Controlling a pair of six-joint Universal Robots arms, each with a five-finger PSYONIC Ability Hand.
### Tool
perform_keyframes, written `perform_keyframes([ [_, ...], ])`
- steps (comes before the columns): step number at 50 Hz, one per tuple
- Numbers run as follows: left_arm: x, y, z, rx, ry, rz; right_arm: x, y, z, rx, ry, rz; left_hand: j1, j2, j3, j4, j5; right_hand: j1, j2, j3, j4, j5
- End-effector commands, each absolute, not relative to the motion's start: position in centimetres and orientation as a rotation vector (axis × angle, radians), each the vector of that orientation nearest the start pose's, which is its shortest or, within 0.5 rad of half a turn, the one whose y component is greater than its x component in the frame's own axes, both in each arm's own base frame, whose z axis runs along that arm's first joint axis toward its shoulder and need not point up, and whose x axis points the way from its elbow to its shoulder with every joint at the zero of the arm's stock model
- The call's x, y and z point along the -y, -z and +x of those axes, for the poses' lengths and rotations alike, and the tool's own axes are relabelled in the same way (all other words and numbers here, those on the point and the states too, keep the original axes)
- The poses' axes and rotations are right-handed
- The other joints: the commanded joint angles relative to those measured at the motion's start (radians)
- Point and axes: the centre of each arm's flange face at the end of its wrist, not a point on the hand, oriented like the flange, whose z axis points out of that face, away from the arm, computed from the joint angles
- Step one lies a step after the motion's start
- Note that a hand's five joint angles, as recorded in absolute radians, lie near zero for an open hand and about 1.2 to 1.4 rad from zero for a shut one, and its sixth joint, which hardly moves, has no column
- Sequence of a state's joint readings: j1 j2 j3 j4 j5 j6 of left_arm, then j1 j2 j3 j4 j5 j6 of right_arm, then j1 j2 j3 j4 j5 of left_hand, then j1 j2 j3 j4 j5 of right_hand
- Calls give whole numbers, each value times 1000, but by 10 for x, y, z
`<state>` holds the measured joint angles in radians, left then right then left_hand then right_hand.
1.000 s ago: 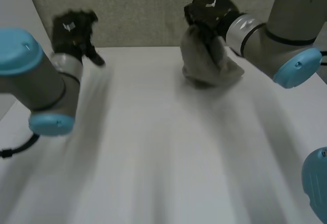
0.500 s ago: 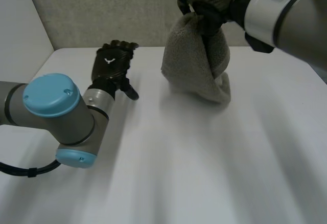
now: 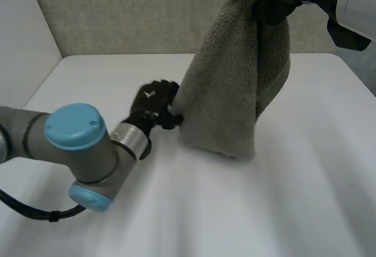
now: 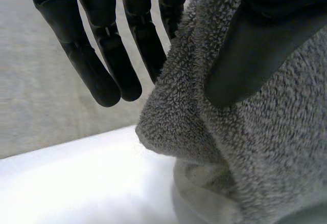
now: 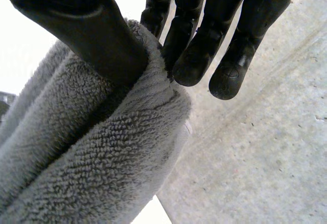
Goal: Fold the towel.
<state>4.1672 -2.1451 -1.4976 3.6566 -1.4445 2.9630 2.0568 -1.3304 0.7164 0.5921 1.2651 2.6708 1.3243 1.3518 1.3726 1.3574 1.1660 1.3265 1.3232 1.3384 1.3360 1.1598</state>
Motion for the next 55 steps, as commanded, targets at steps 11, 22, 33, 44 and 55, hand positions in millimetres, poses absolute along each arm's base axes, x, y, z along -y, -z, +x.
perform_keyframes([
  [11,356,-376,-301,1191,-2409,-114,297,-482,311,-1081,2887,-850,72,44,24,39,56,70,73,58,60,62],
  [22,347,-436,-299,979,-2491,-39,300,-509,303,-752,3091,-627,72,44,24,39,56,70,73,58,60,62],
  [33,346,-302,-291,1506,-2304,-148,310,-358,327,-1466,2462,-1198,72,44,24,39,56,70,73,58,60,62],
  [44,304,-170,-286,1911,-2084,-599,274,-230,320,-1809,2046,-1378,-254,-281,-302,-287,-270,70,73,58,60,62],
  [55,278,-147,-265,2045,-2113,-909,263,-198,294,-2027,1937,-1368,-1134,-1162,-1183,-1167,-1151,70,73,58,60,62],
])
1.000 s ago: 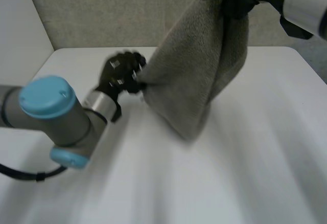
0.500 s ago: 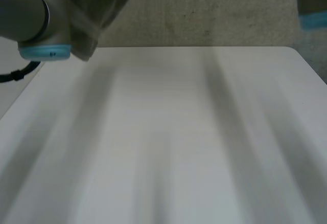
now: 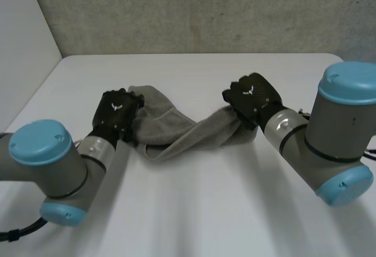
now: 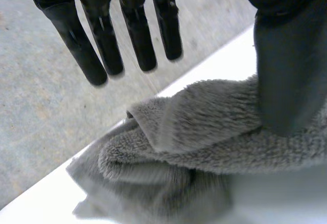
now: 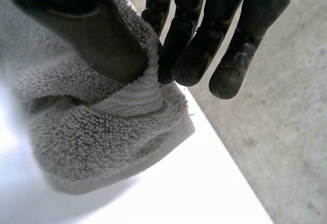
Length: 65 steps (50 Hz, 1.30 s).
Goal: Fold the towel.
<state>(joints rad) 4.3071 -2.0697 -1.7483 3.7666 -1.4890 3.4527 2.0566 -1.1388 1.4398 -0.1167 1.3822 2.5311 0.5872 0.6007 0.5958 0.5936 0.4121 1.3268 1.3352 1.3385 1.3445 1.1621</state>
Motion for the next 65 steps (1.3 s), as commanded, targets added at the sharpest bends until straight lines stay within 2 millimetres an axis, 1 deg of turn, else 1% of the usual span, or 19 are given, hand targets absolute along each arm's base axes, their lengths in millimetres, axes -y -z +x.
perform_keyframes([
  [1,278,-154,-265,-2111,2224,938,267,-193,285,-2081,1928,-1349,-409,-422,-417,-415,-408,69,61,58,52,60],
  [2,277,-162,-264,-2095,2245,923,267,-193,285,-2082,1928,-1349,-409,-422,-418,-415,-408,69,61,58,52,60],
  [3,277,-162,-264,-2095,2245,923,270,-189,278,-2130,1919,-1328,-409,-422,-418,-415,-408,69,61,58,52,60],
  [5,282,-178,-257,-2066,2294,860,272,-186,271,-2172,1913,-1301,-409,-422,-418,-415,-408,69,61,58,52,60],
  [10,292,-191,-244,-2059,2337,757,276,-176,256,-2251,1914,-1258,-409,-422,-418,-415,-408,69,61,58,52,60],
  [12,295,-192,-241,-2060,2340,741,281,-171,246,-2292,1946,-1215,-406,-420,-415,-412,-405,69,61,58,52,60],
  [13,297,-192,-240,-2059,2339,732,281,-171,246,-2293,1946,-1215,-400,-414,-409,-407,-400,69,61,58,52,60],
  [19,306,-188,-233,-2071,2319,709,284,-168,232,-2340,1970,-1078,-383,-396,-391,-389,-382,69,61,58,52,60],
  [21,311,-170,-228,-2123,2256,710,284,-167,231,-2348,1960,-1057,-350,-364,-359,-357,-350,69,61,58,52,60],
  [27,318,-154,-228,-2167,2212,713,286,-165,227,-2358,1957,-988,-312,-326,-321,-318,-311,69,61,58,52,60],
  [32,322,-154,-235,-2162,2228,729,287,-162,224,-2371,1950,-976,-268,-282,-277,-274,-267,69,61,58,52,60],
  [34,324,-157,-242,-2170,2263,747,286,-160,224,-2374,1944,-977,-154,-168,-163,-161,-154,69,61,58,52,60],
  [36,323,-159,-247,-2189,2285,772,286,-159,223,-2376,1942,-979,-122,-135,-130,-128,-121,69,61,58,52,60],
  [40,322,-162,-257,-2229,2333,810,285,-158,224,-2373,1941,-981,-118,-132,-127,-125,-118,69,61,58,52,60],
  [52,346,-172,-290,-2199,2453,838,287,-156,224,-2365,1951,-984,-148,-161,-156,-154,-147,69,61,58,52,60],
  [56,351,-163,-303,-2271,2390,888,288,-156,224,-2365,1954,-981,-98,-111,-106,-104,-97,69,61,58,52,60],
  [59,352,-159,-305,-2308,2348,903,290,-157,222,-2367,1962,-974,-89,-102,-98,-95,-88,69,61,58,52,60],
  [61,355,-150,-307,-2386,2255,921,290,-158,222,-2365,1964,-973,-71,-85,-80,-78,-71,69,61,58,52,60],
  [65,358,-146,-308,-2434,2196,932,292,-158,221,-2368,1965,-969,-48,-61,-56,-54,-47,69,61,58,52,60],
])
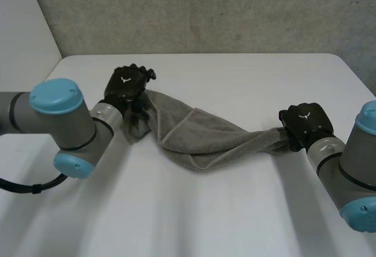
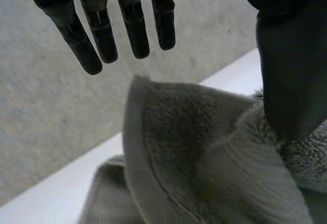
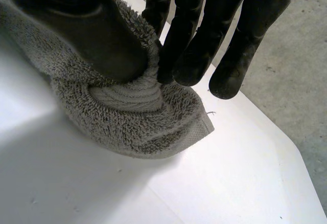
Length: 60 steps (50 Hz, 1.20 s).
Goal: Fold the towel.
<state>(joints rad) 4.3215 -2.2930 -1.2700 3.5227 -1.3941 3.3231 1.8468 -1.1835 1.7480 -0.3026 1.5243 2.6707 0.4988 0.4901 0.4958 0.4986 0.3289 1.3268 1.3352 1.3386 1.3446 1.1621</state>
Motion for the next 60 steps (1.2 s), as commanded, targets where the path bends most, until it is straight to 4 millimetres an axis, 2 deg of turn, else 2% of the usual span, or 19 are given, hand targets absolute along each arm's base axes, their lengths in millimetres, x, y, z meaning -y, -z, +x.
perform_keyframes([
  [1,360,-145,-309,-2444,2181,934,293,-158,220,-2371,1966,-966,58,67,61,58,53,69,61,58,52,60],
  [5,363,-144,-310,-2443,2180,932,294,-157,219,-2374,1967,-963,158,167,161,158,153,69,61,58,52,60],
  [10,364,-146,-309,-2419,2178,934,294,-155,219,-2379,1958,-965,694,703,697,694,690,69,61,58,52,60],
  [14,365,-150,-305,-2399,2173,889,295,-155,218,-2384,1957,-963,897,905,900,897,892,69,61,58,52,60],
  [21,362,-171,-285,-2327,2132,663,294,-157,218,-2378,1963,-962,897,906,901,898,893,69,61,58,52,60],
  [27,352,-177,-273,-2330,2114,639,292,-158,218,-2382,1957,-964,897,906,901,898,893,69,61,58,52,60],
  [31,339,-180,-252,-2353,2064,597,293,-160,218,-2381,1964,-958,897,906,901,898,893,69,61,58,52,60],
  [33,333,-182,-242,-2359,2049,574,292,-169,217,-2363,2000,-947,897,906,901,898,893,69,61,58,52,60],
  [35,318,-181,-230,-2372,2034,560,290,-174,218,-2355,2009,-957,897,906,901,898,893,69,61,58,52,60],
  [40,292,-172,-225,-2375,2069,603,281,-176,216,-2409,1911,-1009,897,906,901,898,893,69,61,58,52,60],
  [44,289,-174,-226,-2302,2176,600,277,-175,218,-2425,1858,-1031,897,906,901,898,893,69,61,58,52,60],
  [45,292,-177,-227,-2239,2246,589,276,-174,219,-2414,1854,-1035,622,630,625,622,617,69,61,58,52,60],
  [46,296,-183,-230,-2167,2312,592,275,-174,220,-2401,1844,-1045,151,160,154,151,146,69,61,58,52,60],
  [47,296,-183,-230,-2167,2312,592,275,-174,220,-2401,1844,-1045,146,155,149,146,142,69,61,58,52,60],
  [48,301,-188,-231,-2115,2363,583,274,-173,221,-2392,1835,-1050,10,18,13,10,5,69,61,58,52,60],
  [51,314,-201,-239,-2024,2450,578,273,-171,222,-2391,1824,-1055,0,8,3,0,-5,69,61,58,52,60],
  [57,336,-197,-255,-2037,2450,627,273,-168,222,-2393,1820,-1056,8,17,11,8,4,69,61,58,52,60],
  [59,342,-191,-278,-2096,2423,732,274,-166,222,-2394,1819,-1061,14,23,17,14,9,69,61,58,52,60],
  [60,342,-191,-278,-2096,2423,733,274,-164,222,-2396,1815,-1063,14,23,17,14,9,69,61,58,52,60],
])
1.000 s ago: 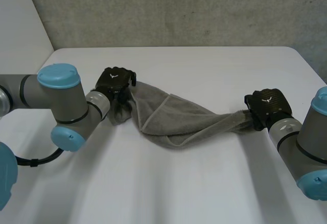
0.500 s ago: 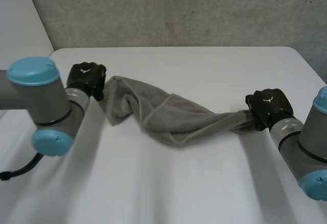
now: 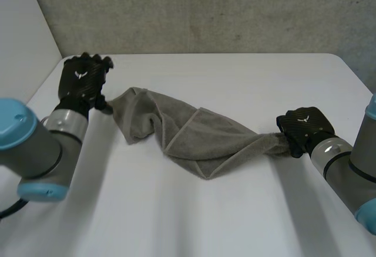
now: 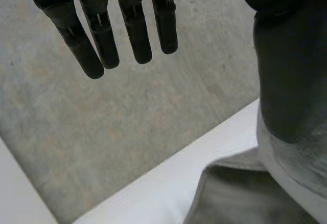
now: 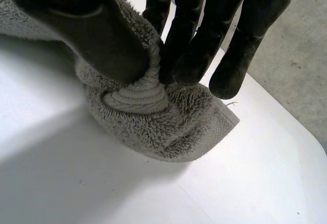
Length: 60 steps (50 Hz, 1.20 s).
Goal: Fold the towel.
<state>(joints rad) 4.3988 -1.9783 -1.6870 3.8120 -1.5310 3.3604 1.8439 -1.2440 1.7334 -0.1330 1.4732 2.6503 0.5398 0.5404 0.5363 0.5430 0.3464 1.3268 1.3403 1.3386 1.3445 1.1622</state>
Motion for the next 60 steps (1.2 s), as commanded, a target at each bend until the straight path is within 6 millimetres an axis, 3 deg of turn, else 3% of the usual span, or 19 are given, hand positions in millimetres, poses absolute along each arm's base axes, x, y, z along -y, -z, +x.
perform_keyframes([
  [1,346,-187,-288,-2131,2396,794,275,-164,222,-2396,1815,-1063,-24,-25,-20,-27,-5,69,56,58,52,60],
  [8,360,-161,-311,-2195,2238,1026,276,-155,223,-2411,1787,-1076,67,66,71,64,86,69,56,58,52,60],
  [13,363,-148,-328,-2105,2192,1173,279,-151,222,-2422,1776,-1075,120,119,123,117,139,69,56,58,52,60],
  [16,365,-146,-328,-2087,2188,1184,280,-149,222,-2423,1776,-1073,167,166,170,164,186,69,56,58,52,60],
  [23,369,-141,-330,-2055,2174,1204,281,-147,222,-2426,1772,-1074,566,565,569,563,585,69,56,58,52,60],
  [38,367,-136,-328,-1938,2088,1299,278,-147,222,-2423,1766,-1079,375,375,379,372,394,69,56,58,52,60],
  [41,368,-137,-329,-1933,2091,1300,278,-147,223,-2423,1766,-1080,419,419,423,416,438,69,56,58,52,60],
  [44,367,-137,-328,-1941,2090,1298,277,-147,223,-2423,1764,-1082,618,617,621,615,637,69,56,58,52,60],
  [45,367,-138,-328,-1943,2092,1294,277,-147,223,-2425,1764,-1081,820,819,823,816,838,69,56,58,52,60],
  [51,363,-154,-326,-1923,2116,1275,278,-152,224,-2410,1780,-1074,856,856,860,853,875,69,56,58,52,60],
  [53,356,-185,-321,-1890,2168,1219,279,-154,223,-2412,1780,-1070,856,856,860,853,875,69,56,58,52,60],
  [54,356,-185,-321,-1890,2168,1219,279,-154,223,-2412,1780,-1070,856,856,860,853,875,69,56,58,52,60],
  [56,347,-209,-308,-1934,2214,1126,282,-167,222,-2396,1834,-1040,856,856,860,853,875,69,56,58,52,60],
  [57,347,-209,-308,-1935,2215,1126,282,-167,222,-2395,1834,-1040,856,856,860,853,875,69,56,58,52,60],
  [59,339,-217,-302,-1983,2237,1082,279,-198,219,-2356,1909,-1015,856,856,860,853,875,69,56,58,52,60],
  [60,332,-226,-295,-2034,2262,1028,279,-198,219,-2356,1909,-1015,856,856,860,853,875,69,56,58,52,60],
])
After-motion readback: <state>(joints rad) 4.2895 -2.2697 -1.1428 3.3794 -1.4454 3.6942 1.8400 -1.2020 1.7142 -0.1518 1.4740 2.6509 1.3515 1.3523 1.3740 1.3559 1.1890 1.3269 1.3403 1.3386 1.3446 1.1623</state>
